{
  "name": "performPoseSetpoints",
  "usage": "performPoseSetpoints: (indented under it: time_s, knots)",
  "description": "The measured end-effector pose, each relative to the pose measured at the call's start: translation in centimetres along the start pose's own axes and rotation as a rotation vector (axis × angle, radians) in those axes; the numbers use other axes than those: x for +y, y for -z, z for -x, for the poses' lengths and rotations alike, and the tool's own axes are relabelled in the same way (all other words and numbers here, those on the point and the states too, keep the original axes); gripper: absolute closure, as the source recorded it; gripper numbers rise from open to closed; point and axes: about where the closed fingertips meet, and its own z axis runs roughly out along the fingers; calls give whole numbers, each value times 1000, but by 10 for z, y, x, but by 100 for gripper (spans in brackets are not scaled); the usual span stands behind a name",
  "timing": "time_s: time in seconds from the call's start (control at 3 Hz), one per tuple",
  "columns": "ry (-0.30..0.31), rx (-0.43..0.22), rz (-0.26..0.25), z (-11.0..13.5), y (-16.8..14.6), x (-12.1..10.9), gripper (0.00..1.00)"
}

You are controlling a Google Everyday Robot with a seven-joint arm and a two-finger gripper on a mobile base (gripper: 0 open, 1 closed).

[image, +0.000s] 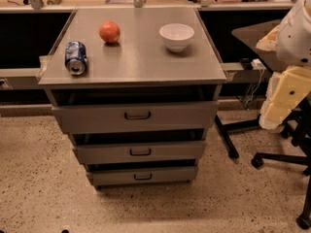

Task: Open bottom drawer

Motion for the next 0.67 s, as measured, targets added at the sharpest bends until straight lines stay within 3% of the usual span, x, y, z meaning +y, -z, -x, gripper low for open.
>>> performPoseSetpoints:
  time_s: [0.33, 0.67]
  knots:
    - [0, 0, 0, 0, 0, 0, 0]
    - [11, 3, 34, 0, -13, -2, 0]
